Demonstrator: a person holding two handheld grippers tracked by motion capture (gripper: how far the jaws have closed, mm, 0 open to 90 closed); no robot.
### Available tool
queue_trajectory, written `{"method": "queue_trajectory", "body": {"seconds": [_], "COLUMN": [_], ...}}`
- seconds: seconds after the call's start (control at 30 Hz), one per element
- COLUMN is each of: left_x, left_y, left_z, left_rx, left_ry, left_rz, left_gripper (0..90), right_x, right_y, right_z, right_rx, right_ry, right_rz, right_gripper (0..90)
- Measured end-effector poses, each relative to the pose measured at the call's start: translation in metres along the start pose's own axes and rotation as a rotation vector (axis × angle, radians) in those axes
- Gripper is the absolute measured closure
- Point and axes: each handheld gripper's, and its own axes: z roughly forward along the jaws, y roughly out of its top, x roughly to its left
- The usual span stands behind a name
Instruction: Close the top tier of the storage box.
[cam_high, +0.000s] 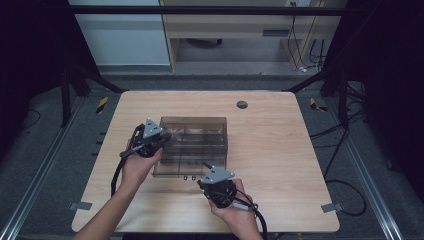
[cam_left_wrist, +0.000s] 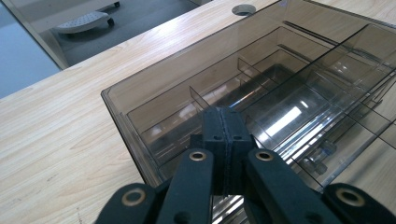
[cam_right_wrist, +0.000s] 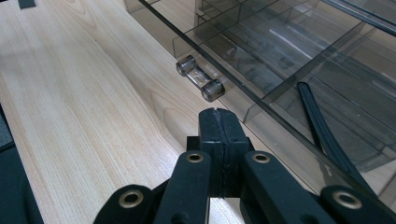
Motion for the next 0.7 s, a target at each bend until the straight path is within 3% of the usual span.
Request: {"method": "queue_trajectory", "body": {"seconds": [0.7], "left_x": [-0.0007], "left_y": [-0.0055], "left_z": [0.005], "left_rx": [0.009], "left_ry": [0.0], "left_rz": [-0.013], "left_gripper": [89.3], "right_x": [-0.003], "right_y": [0.0059], "right_z": [0.007], "right_rx": [-0.001], "right_ry": [0.003], "right_rz": [0.004], "right_gripper": [90.0]}}
